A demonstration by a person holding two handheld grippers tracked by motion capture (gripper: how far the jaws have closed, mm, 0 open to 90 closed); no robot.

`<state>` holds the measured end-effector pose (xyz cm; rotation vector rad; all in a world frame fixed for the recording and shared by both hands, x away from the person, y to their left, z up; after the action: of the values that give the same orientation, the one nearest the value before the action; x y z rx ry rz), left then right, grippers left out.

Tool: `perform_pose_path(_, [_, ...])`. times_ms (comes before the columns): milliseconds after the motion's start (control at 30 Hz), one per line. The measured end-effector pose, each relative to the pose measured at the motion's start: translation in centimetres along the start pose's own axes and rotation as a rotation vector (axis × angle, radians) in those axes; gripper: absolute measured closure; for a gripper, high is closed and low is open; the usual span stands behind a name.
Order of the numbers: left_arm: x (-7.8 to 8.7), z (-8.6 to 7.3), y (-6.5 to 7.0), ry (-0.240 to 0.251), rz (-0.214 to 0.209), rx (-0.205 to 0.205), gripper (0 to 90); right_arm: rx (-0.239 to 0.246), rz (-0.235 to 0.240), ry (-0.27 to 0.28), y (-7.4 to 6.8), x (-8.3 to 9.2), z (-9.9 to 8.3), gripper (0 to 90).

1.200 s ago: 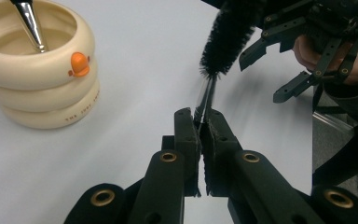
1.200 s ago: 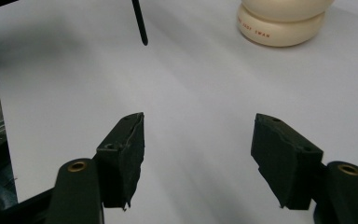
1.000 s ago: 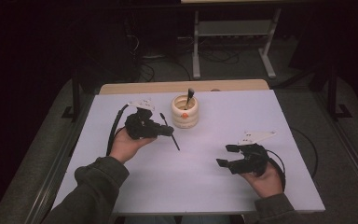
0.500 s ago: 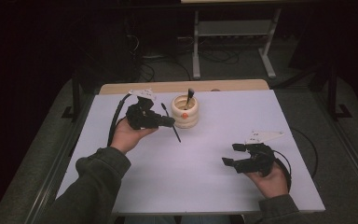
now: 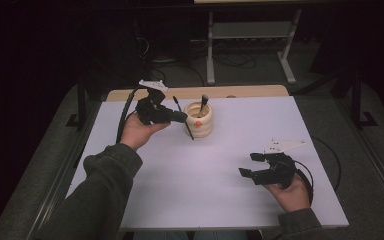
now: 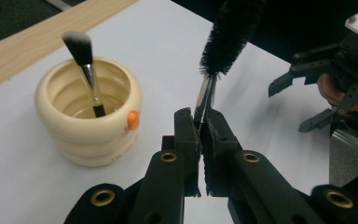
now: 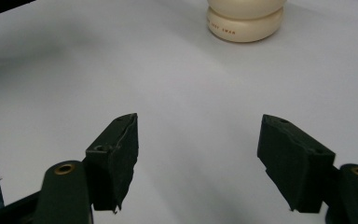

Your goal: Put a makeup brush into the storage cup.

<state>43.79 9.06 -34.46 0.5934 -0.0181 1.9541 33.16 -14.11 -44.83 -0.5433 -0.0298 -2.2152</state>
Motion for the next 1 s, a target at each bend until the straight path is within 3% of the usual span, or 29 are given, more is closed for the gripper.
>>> perform_pose_path(600, [-1.1,3.4,-2.4,-0.01,0.059,0.008,85.6,-0.003,0.006,0.003,0.1,0.0,0.0,27.7])
perform_pose_path(1000, [-1.8,4.5,-4.6,-0.019,0.108,0.031,85.6,-0.015,0.009,0.001,0.1,0.1,0.0,27.5])
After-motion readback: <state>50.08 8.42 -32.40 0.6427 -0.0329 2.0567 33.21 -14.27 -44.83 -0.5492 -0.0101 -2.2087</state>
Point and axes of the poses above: each handheld gripper's, and its own axes: x roughly backward along the jaws, z roughly out of its top, y roughly to its right, the point moved 9 cm from there along -x, roughly forward along the jaws, and after that the axes turned 13 degrees about y, right-handed, at the moved point
